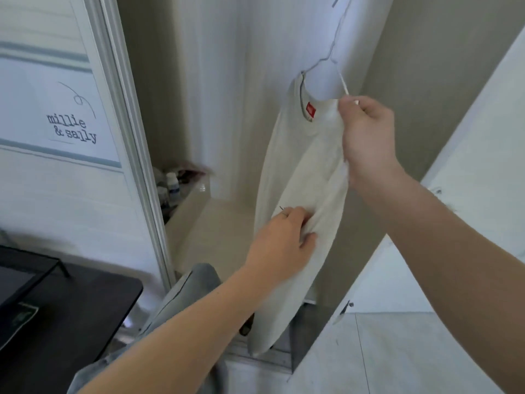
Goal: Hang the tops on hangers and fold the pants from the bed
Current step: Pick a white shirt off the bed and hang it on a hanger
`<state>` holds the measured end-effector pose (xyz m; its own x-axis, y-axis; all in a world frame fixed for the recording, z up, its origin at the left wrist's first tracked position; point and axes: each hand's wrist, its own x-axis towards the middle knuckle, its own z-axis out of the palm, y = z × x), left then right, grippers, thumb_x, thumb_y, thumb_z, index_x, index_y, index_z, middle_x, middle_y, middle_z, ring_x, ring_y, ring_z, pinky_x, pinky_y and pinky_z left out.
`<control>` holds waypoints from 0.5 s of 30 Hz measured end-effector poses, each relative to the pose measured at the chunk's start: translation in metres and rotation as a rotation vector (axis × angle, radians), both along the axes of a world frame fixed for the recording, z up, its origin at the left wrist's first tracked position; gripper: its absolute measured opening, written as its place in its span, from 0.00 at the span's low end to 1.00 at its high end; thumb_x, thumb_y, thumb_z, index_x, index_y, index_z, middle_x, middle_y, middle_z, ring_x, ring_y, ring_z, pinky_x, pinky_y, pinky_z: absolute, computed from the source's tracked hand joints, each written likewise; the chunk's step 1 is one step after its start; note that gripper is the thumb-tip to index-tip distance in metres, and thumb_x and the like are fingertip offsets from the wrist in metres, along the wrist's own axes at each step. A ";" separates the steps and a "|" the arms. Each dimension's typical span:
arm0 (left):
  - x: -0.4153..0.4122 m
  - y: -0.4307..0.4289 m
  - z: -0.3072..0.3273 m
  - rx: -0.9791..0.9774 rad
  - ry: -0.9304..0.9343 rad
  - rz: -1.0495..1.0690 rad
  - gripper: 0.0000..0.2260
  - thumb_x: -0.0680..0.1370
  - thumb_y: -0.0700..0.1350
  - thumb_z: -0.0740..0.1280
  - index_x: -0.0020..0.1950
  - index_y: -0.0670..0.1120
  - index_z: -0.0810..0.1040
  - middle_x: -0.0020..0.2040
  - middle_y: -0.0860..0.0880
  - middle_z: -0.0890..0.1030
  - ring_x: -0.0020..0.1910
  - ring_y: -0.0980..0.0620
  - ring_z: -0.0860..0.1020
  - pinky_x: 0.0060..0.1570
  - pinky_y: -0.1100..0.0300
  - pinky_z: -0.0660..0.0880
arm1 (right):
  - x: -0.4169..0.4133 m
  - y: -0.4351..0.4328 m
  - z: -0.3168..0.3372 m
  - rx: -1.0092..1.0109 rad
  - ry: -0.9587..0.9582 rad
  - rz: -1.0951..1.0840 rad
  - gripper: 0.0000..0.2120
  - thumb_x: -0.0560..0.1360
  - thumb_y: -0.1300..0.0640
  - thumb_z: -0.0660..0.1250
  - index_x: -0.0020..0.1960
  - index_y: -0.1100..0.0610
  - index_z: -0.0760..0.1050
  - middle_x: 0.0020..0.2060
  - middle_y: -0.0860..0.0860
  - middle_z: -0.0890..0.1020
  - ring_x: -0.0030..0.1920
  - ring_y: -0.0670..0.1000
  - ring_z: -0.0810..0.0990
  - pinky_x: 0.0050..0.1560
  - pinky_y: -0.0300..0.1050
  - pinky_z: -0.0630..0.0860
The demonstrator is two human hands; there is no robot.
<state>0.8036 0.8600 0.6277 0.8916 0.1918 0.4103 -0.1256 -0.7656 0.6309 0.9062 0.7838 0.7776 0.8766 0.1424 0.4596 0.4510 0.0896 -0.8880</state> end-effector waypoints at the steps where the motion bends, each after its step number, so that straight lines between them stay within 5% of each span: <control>1: 0.010 0.011 0.011 0.018 -0.025 0.016 0.06 0.80 0.49 0.65 0.52 0.49 0.71 0.46 0.54 0.71 0.47 0.47 0.75 0.41 0.56 0.67 | 0.008 0.010 0.014 0.024 -0.007 0.014 0.14 0.79 0.57 0.63 0.38 0.64 0.72 0.34 0.55 0.66 0.36 0.53 0.64 0.37 0.45 0.63; 4: 0.039 0.043 0.045 0.040 -0.080 0.081 0.10 0.80 0.50 0.64 0.43 0.52 0.64 0.39 0.55 0.68 0.40 0.47 0.73 0.37 0.53 0.65 | 0.031 0.038 0.054 0.081 -0.060 0.059 0.22 0.81 0.57 0.63 0.28 0.49 0.65 0.26 0.48 0.61 0.28 0.49 0.59 0.29 0.41 0.56; 15: 0.138 0.149 0.197 0.304 -0.270 0.255 0.13 0.80 0.50 0.65 0.41 0.51 0.62 0.37 0.50 0.70 0.42 0.40 0.75 0.38 0.51 0.69 | 0.139 0.133 0.208 0.201 -0.225 0.170 0.18 0.80 0.59 0.62 0.32 0.54 0.61 0.29 0.52 0.62 0.30 0.51 0.62 0.31 0.42 0.58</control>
